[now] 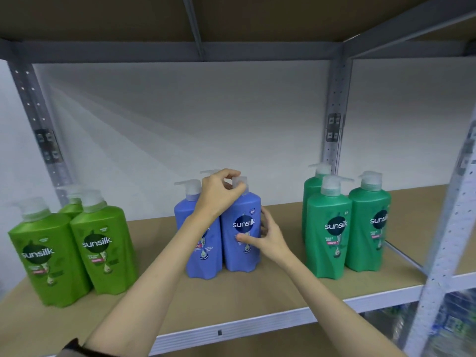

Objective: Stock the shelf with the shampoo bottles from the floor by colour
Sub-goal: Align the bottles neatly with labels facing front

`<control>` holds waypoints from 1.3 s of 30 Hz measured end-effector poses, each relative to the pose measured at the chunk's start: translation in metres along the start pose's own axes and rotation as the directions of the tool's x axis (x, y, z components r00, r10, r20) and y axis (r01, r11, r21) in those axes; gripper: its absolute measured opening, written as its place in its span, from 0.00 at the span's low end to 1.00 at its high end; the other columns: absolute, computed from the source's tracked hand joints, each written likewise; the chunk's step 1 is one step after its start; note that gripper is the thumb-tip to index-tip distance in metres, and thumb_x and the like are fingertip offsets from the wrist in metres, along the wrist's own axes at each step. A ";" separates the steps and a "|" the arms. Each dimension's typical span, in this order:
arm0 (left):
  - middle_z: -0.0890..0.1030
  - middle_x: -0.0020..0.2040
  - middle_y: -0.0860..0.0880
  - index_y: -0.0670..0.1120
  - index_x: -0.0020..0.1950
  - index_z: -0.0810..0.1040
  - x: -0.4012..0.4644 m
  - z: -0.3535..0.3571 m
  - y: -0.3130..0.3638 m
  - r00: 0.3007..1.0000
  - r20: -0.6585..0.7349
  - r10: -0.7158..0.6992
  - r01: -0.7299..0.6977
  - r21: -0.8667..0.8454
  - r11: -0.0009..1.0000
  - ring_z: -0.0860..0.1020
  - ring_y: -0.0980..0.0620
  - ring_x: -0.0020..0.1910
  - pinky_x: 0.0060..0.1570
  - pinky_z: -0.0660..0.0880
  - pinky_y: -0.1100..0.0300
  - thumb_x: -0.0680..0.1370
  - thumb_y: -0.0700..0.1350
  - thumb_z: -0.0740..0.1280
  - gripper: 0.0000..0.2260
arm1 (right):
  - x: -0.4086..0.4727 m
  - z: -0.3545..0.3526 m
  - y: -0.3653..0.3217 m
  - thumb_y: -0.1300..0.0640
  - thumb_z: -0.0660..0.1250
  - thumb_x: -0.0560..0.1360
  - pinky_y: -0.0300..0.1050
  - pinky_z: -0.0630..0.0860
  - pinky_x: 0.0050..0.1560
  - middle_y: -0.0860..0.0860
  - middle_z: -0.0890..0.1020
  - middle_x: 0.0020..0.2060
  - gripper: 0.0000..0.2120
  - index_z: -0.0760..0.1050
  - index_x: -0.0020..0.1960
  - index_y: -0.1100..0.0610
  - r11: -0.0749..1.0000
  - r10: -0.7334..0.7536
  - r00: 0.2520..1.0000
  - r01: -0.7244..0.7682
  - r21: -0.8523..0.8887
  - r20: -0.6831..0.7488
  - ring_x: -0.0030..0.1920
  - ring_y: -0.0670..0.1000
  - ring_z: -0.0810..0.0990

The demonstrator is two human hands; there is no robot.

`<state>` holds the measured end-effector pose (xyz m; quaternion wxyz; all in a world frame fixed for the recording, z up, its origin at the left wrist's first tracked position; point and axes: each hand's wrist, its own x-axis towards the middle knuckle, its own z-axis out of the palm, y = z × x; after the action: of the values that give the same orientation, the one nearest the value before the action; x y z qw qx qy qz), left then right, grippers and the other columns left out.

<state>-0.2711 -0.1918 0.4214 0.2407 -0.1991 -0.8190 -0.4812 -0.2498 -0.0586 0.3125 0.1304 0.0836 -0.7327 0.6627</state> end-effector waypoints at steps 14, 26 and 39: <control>0.78 0.59 0.53 0.48 0.57 0.77 -0.075 0.001 -0.050 0.867 -0.225 0.444 -0.208 0.647 0.734 0.68 0.49 0.64 0.65 0.56 0.45 0.72 0.61 0.62 0.22 | 0.013 -0.020 -0.054 0.51 0.65 0.75 0.34 0.70 0.49 0.51 0.74 0.61 0.25 0.63 0.71 0.47 1.000 -0.014 1.000 0.014 0.016 0.004 0.59 0.46 0.73; 0.78 0.59 0.59 0.54 0.62 0.75 -0.068 0.018 -0.048 0.935 -0.291 0.203 -0.016 0.537 0.843 0.46 0.44 0.75 0.65 0.46 0.30 0.70 0.67 0.60 0.26 | 0.038 -0.012 -0.105 0.46 0.62 0.76 0.40 0.76 0.45 0.46 0.79 0.50 0.15 0.73 0.62 0.44 0.975 0.026 0.970 0.028 -0.220 0.241 0.47 0.42 0.78; 0.80 0.54 0.60 0.55 0.59 0.77 -0.066 0.020 -0.048 0.921 -0.336 0.199 -0.006 0.498 0.867 0.47 0.47 0.74 0.66 0.46 0.33 0.69 0.66 0.62 0.24 | 0.042 0.004 -0.098 0.50 0.71 0.71 0.36 0.76 0.32 0.55 0.82 0.41 0.12 0.71 0.48 0.53 0.998 -0.011 0.997 0.016 -0.063 0.076 0.35 0.49 0.80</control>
<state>-0.2489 -0.2027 0.3412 0.4612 -0.0802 -0.8399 -0.2747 -0.2610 -0.0706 0.4174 0.1095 0.1094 -0.7572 0.6346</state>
